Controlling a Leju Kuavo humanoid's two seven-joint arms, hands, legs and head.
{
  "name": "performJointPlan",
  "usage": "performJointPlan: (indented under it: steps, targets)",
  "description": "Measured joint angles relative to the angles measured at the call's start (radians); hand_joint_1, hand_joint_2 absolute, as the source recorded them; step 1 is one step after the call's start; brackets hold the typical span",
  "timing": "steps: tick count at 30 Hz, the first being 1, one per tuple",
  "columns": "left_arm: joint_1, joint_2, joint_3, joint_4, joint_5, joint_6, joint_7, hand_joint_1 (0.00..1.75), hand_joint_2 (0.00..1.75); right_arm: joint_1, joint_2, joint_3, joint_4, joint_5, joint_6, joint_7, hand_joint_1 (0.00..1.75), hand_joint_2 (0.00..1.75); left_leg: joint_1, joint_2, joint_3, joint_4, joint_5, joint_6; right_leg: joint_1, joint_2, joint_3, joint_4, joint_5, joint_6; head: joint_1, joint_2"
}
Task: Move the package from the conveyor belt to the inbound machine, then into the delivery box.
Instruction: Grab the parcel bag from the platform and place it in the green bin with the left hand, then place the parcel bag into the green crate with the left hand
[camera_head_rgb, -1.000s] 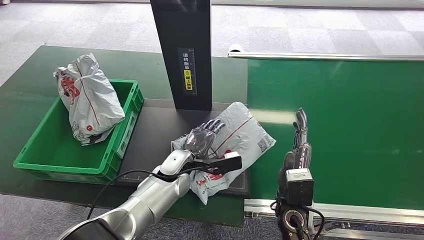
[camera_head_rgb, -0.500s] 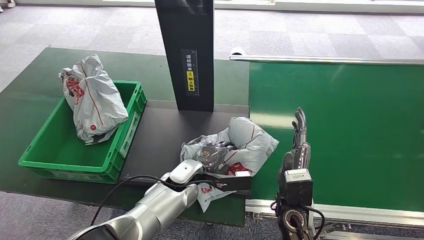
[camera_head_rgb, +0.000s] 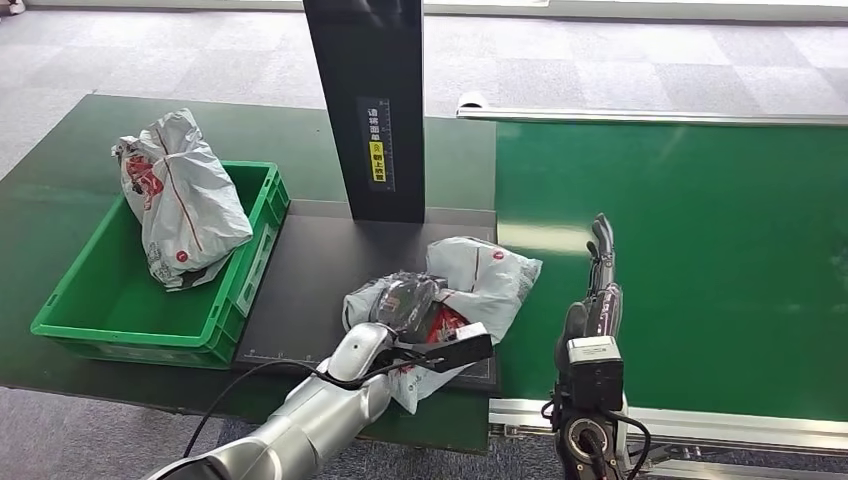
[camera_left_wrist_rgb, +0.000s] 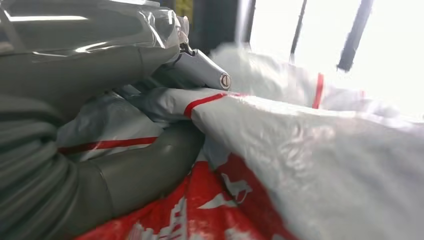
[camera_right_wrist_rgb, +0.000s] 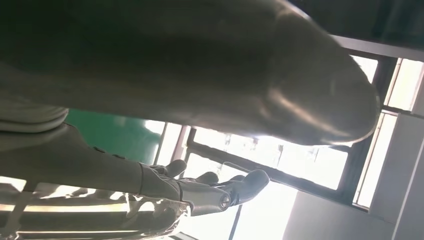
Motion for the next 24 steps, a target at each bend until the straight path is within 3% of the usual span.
performJointPlan:
  steps: [3, 8, 11, 14, 19, 24]
  targets:
    - [0.027, 0.021, 0.08, -0.127, -0.03, 0.106, -0.04, 1.75, 1.75, 0.01, 0.0, -0.006, -0.009, 0.001, -0.021, 0.003, 0.0, 0.0, 0.0, 0.001, -0.002, 0.0, 0.0, 0.0, 0.0, 0.0, -0.003, 0.0, 0.0, 0.0, 0.0, 0.0]
    - [0.129, 0.039, 0.273, -0.613, -0.188, 0.145, -0.133, 1.75, 1.75, 0.04, -0.001, -0.027, -0.028, 0.001, -0.069, 0.001, 0.0, 0.0, 0.0, 0.004, -0.008, 0.0, 0.0, 0.0, 0.0, 0.005, -0.009, 0.001, 0.001, 0.0, 0.0, 0.0]
    - [0.155, 0.055, 0.339, -0.872, -0.19, 0.15, -0.114, 1.75, 1.75, 0.059, -0.003, -0.039, -0.037, -0.002, -0.089, -0.009, 0.0, 0.0, 0.0, 0.004, -0.01, 0.0, 0.0, 0.0, 0.0, 0.005, -0.011, 0.001, 0.0, 0.0, 0.0, 0.0]
    - [0.157, 0.08, 0.411, -1.02, -0.172, 0.15, -0.1, 1.75, 1.75, 0.08, -0.003, -0.043, -0.048, -0.005, -0.106, -0.024, 0.0, 0.0, 0.0, 0.004, -0.01, 0.0, 0.0, -0.001, 0.0, 0.005, -0.011, 0.001, 0.0, 0.0, 0.0, 0.0]
    - [0.059, 0.188, 0.582, -0.973, -0.176, 0.14, 0.022, 1.75, 1.75, 0.108, -0.007, -0.044, -0.066, -0.028, -0.12, -0.042, 0.0, 0.0, 0.001, 0.005, -0.009, 0.0, 0.002, -0.002, 0.001, 0.005, -0.011, 0.001, 0.001, -0.002, 0.0, 0.0]
    - [-0.124, 0.358, 0.718, -0.635, -0.293, 0.117, 0.194, 1.75, 1.75, 0.109, -0.02, -0.034, -0.078, -0.06, -0.131, -0.04, 0.0, 0.0, 0.002, 0.008, -0.009, 0.0, 0.005, -0.004, 0.003, 0.007, -0.012, 0.001, 0.005, -0.006, 0.0, 0.0]
